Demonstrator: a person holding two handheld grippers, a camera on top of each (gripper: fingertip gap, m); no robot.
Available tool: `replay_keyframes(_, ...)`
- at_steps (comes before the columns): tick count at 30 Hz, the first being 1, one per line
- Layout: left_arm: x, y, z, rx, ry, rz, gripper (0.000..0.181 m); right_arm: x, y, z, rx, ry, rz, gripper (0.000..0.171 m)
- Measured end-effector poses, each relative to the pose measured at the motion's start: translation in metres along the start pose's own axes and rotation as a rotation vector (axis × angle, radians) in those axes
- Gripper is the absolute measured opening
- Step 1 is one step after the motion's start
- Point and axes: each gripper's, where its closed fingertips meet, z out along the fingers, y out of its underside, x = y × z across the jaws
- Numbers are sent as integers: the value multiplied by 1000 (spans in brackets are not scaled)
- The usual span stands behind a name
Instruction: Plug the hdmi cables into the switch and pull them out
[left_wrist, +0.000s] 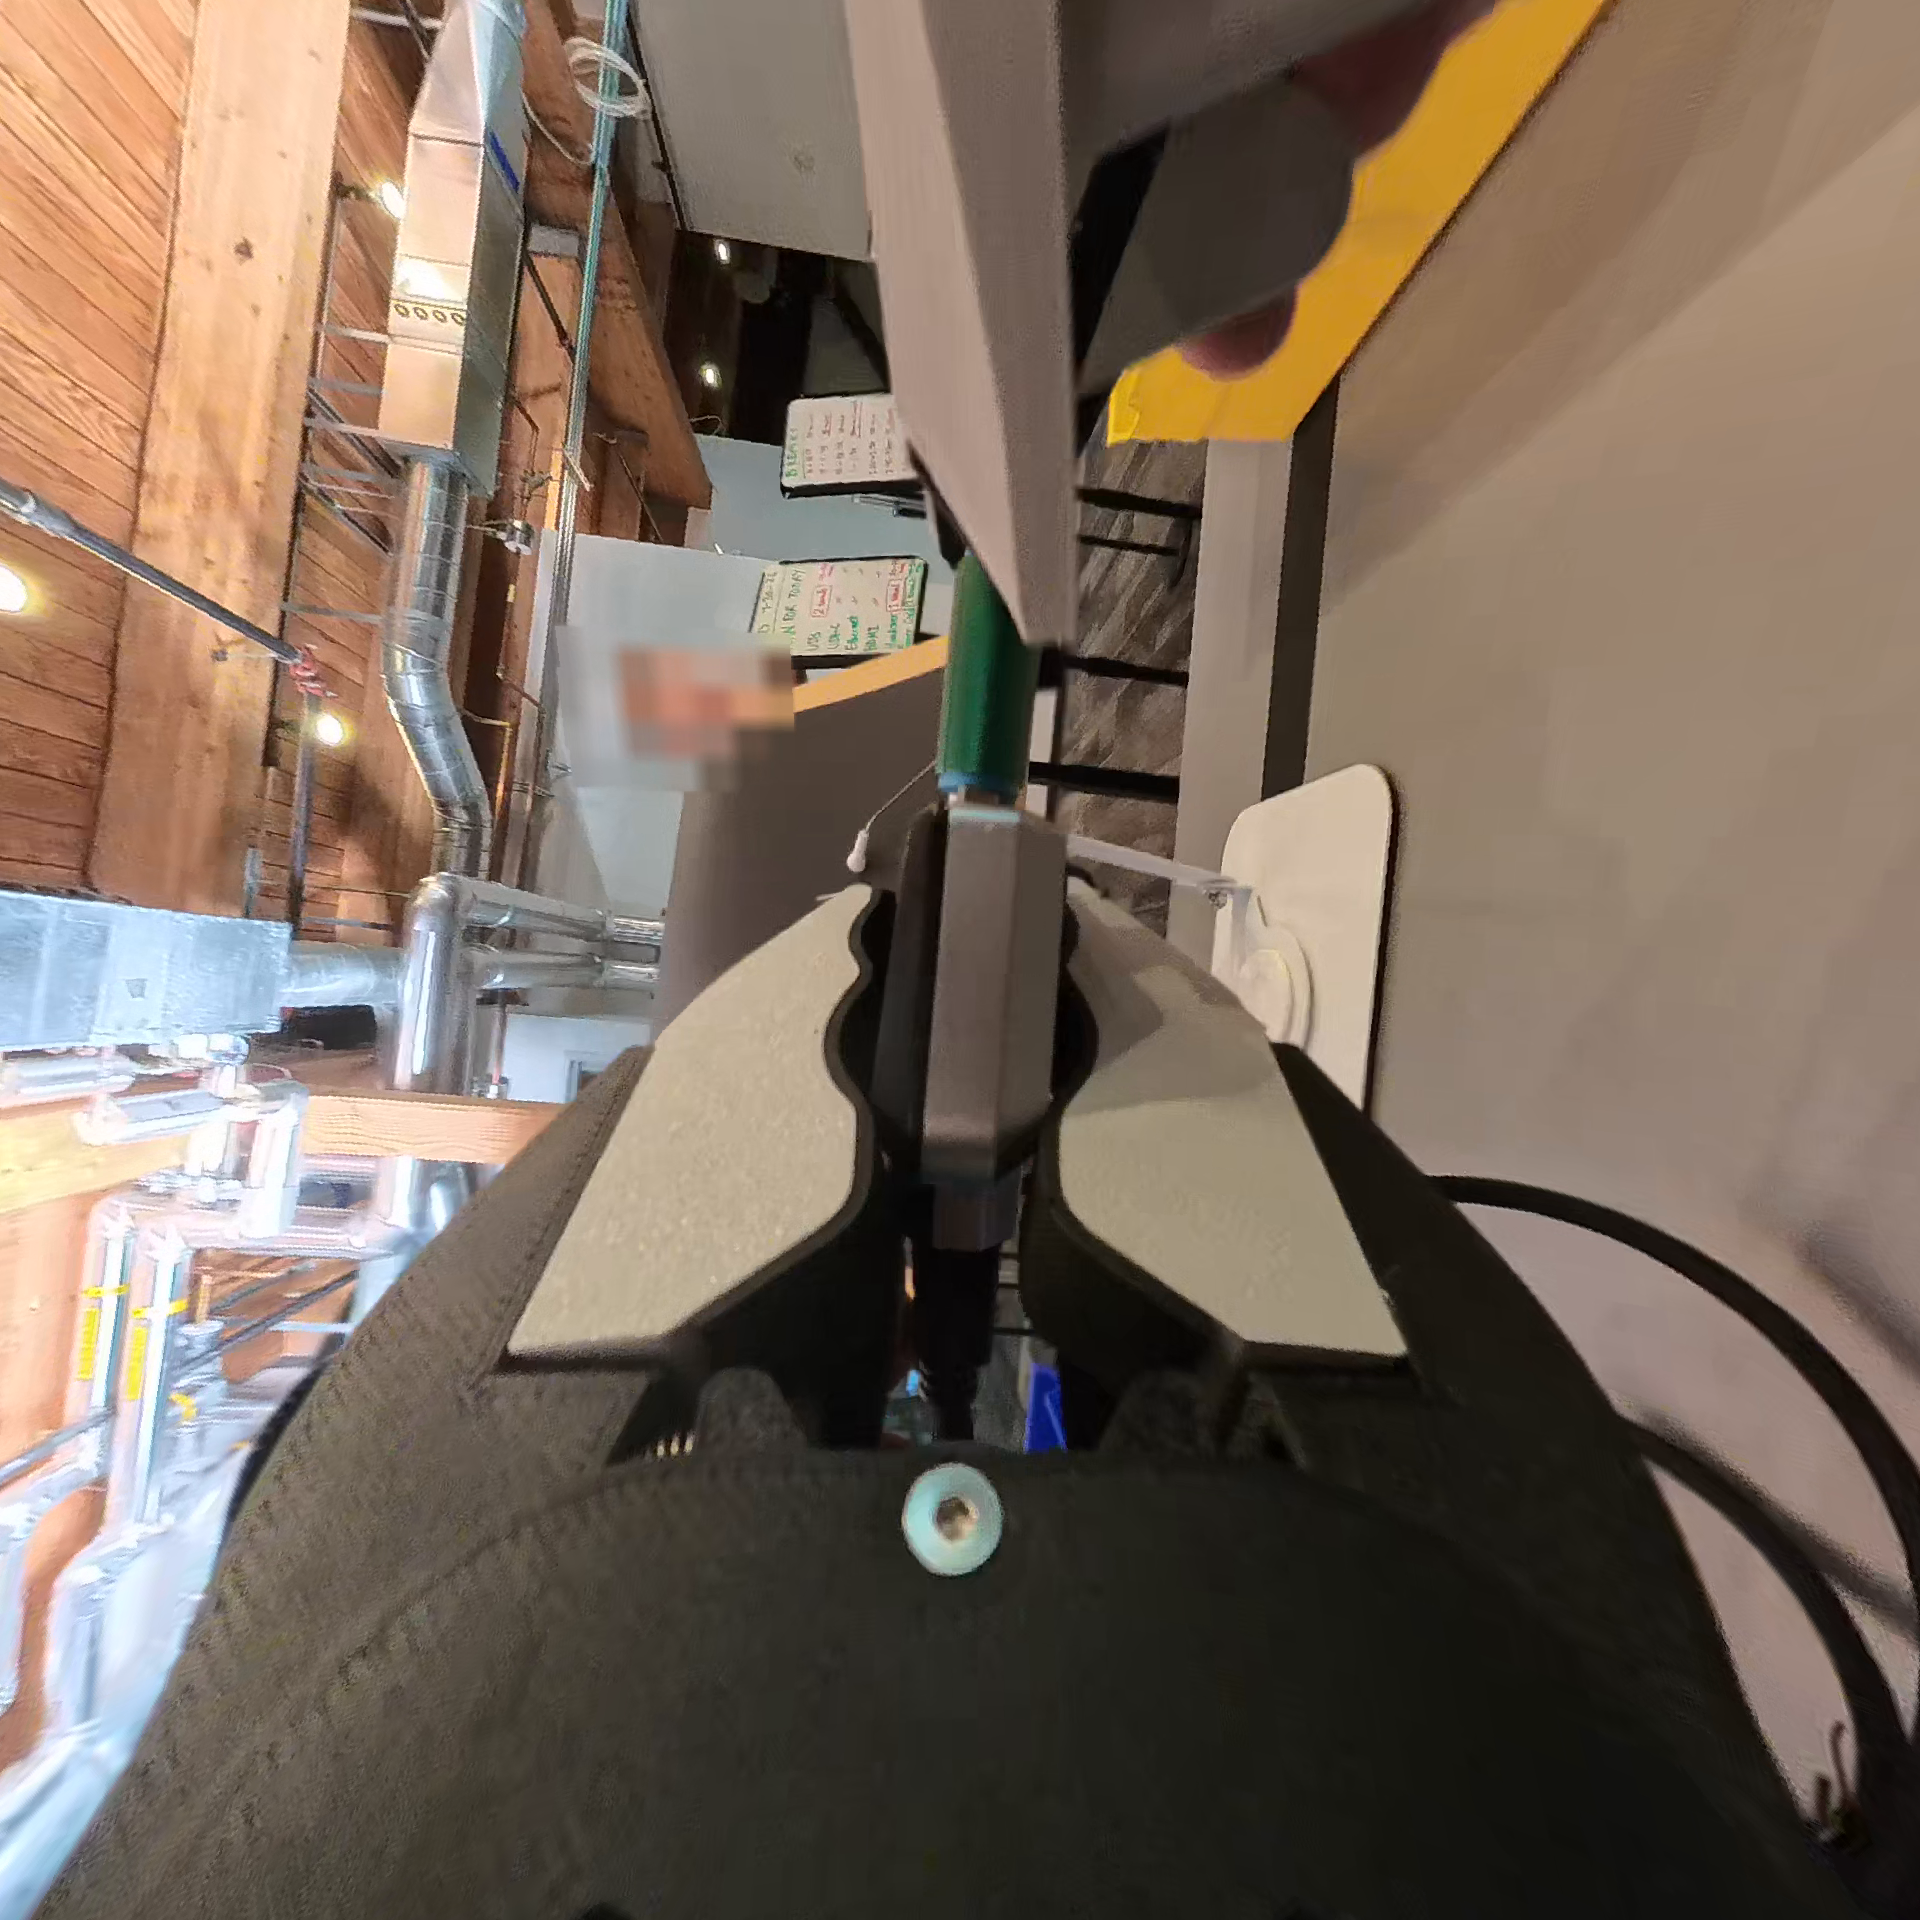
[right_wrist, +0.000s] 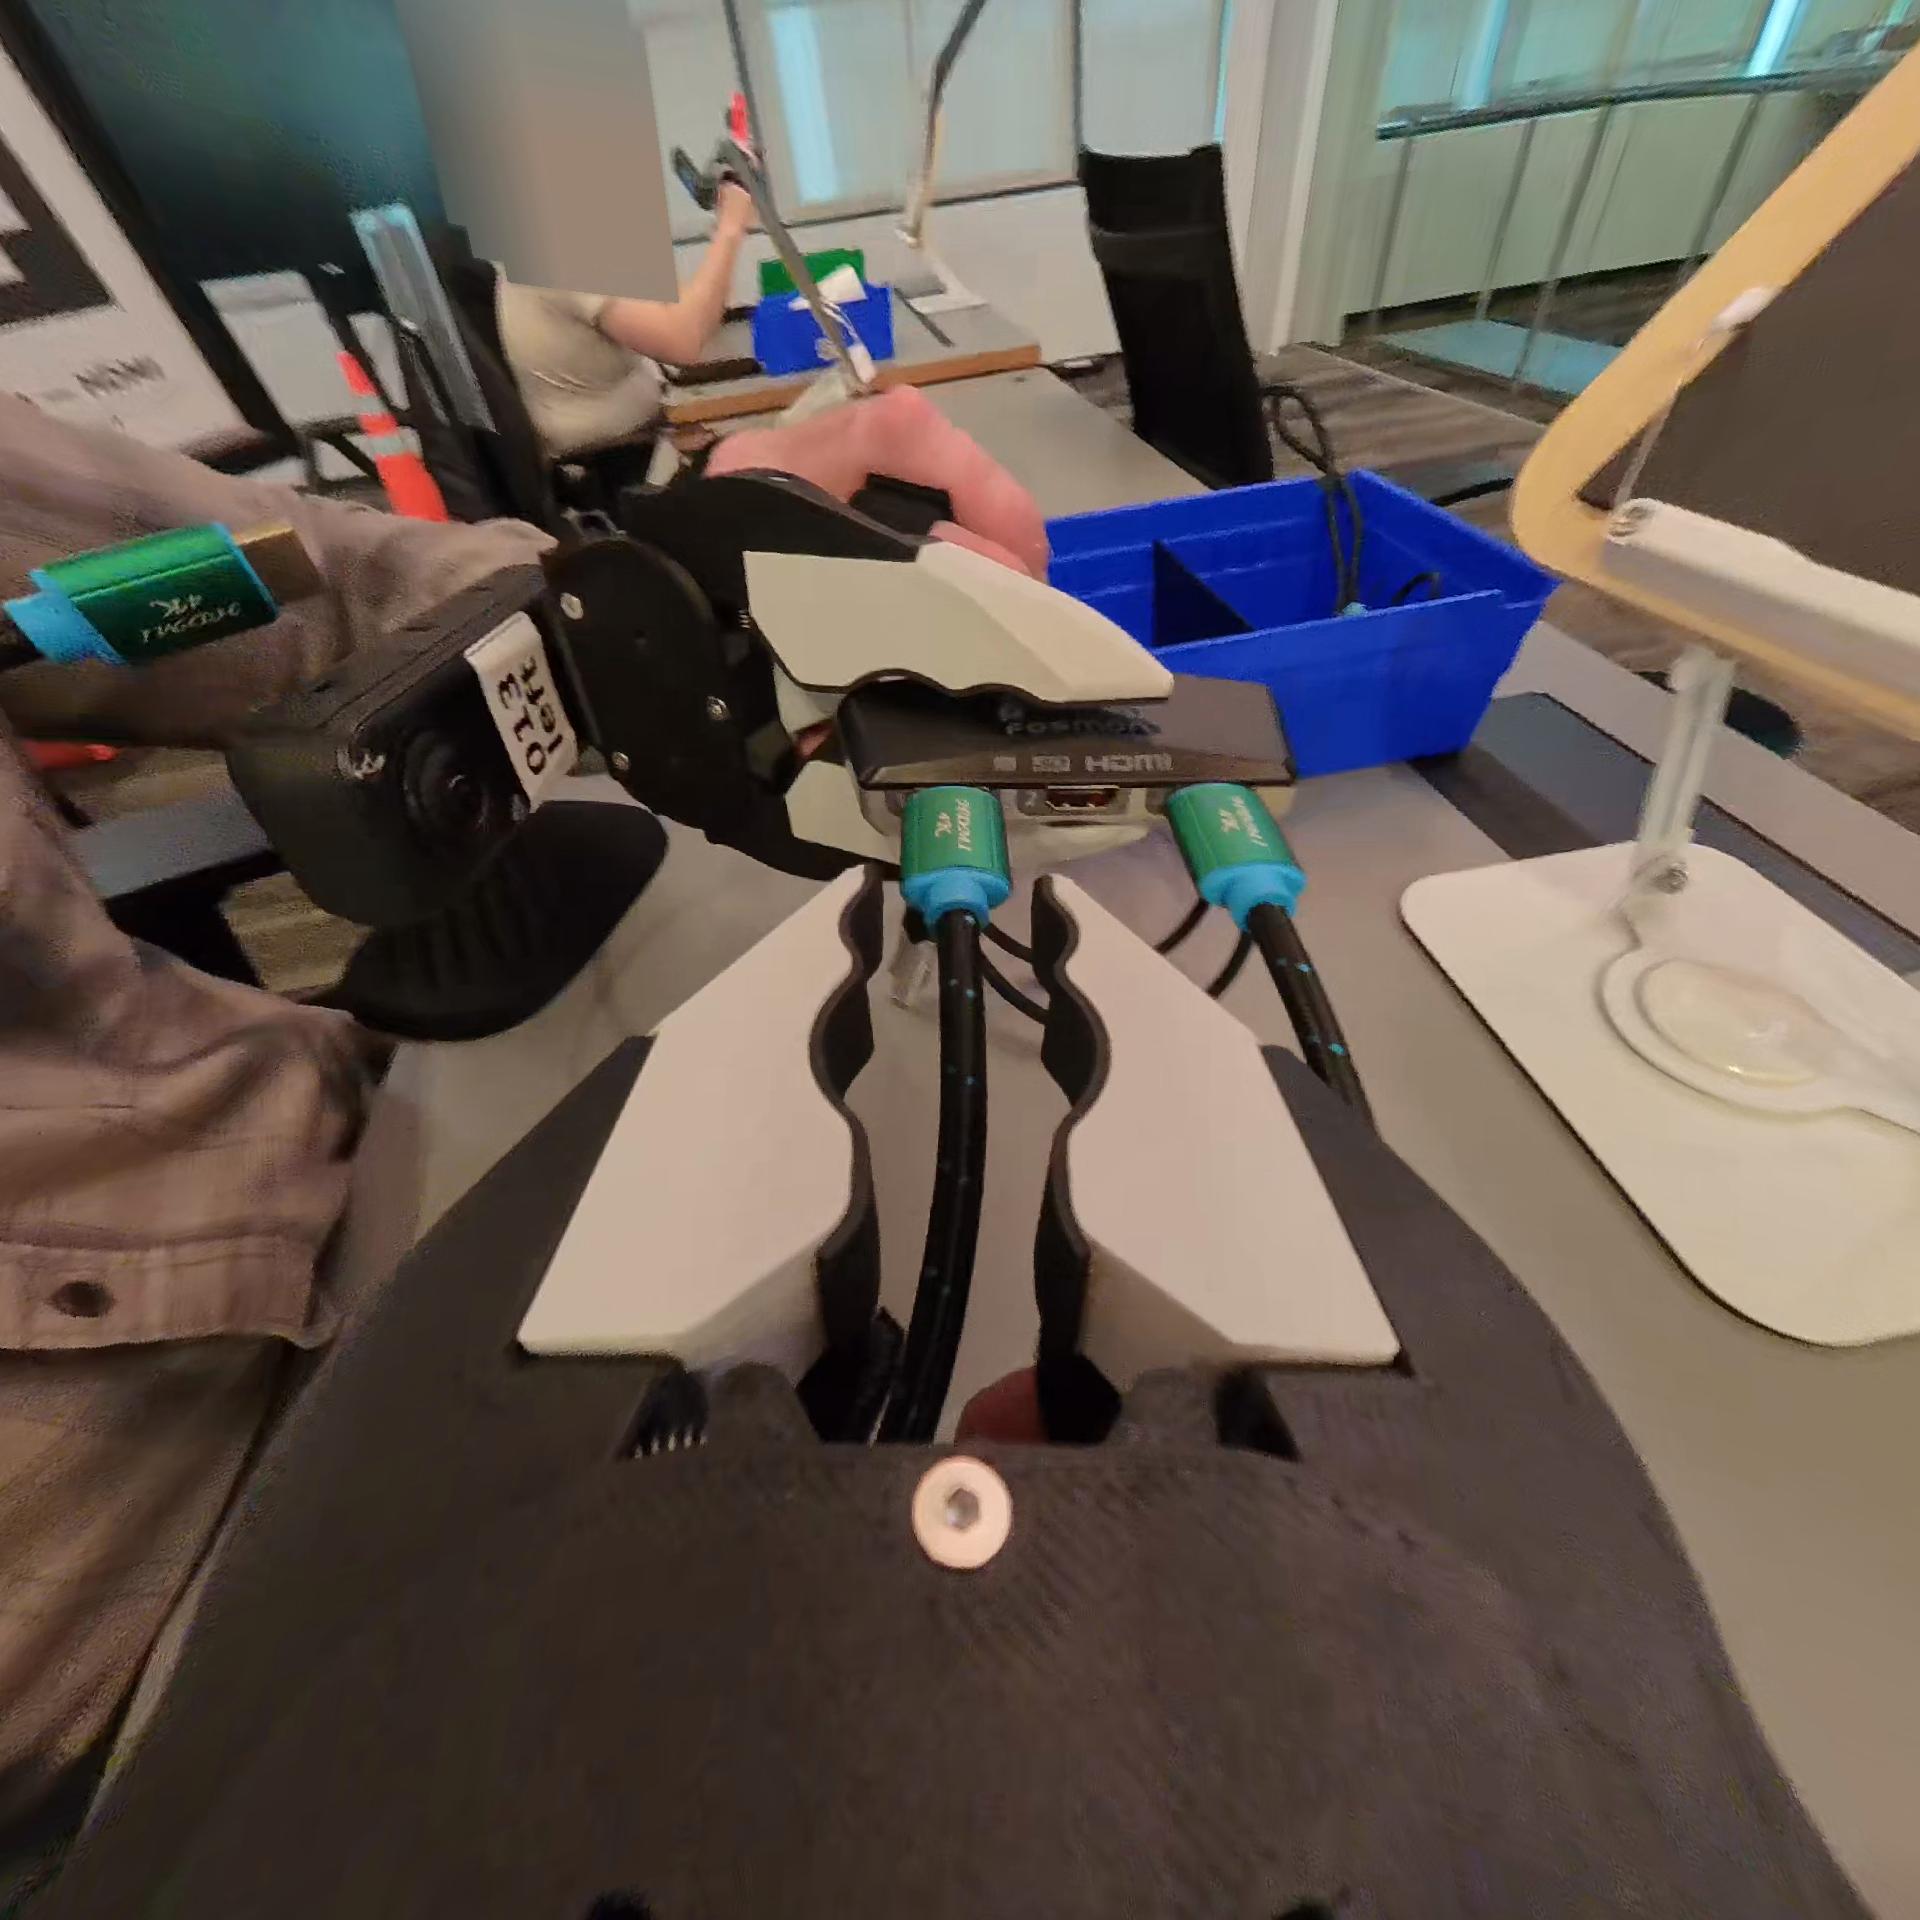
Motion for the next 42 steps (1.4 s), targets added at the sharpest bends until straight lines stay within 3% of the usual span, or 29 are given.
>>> replay_keyframes(4, -1, -8, 3, 9, 12, -79, 25, -3, -2, 14, 87, 6, -43, 18)
replay_keyframes(10, 1, -6, 0, 10, -3, -103, 25, -5, -18, 0, 263, 8, -14, 23)
replay_keyframes(33, -4, -2, 3, 88, -76, 3, 26, -4, -8, 11, 120, 28, -101, 18)
replay_keyframes(36, -16, 57, 4, -58, -80, -82, 24, 14, -33, -35, 280, 71, -27, 16)
replay_keyframes(37, -28, 65, -2, -46, -119, -112, 24, 23, -27, -44, 230, 128, -51, 18)
replay_keyframes(42, -44, 49, -2, -20, -133, -94, 24, 13, -23, -27, 103, 158, -158, 18)
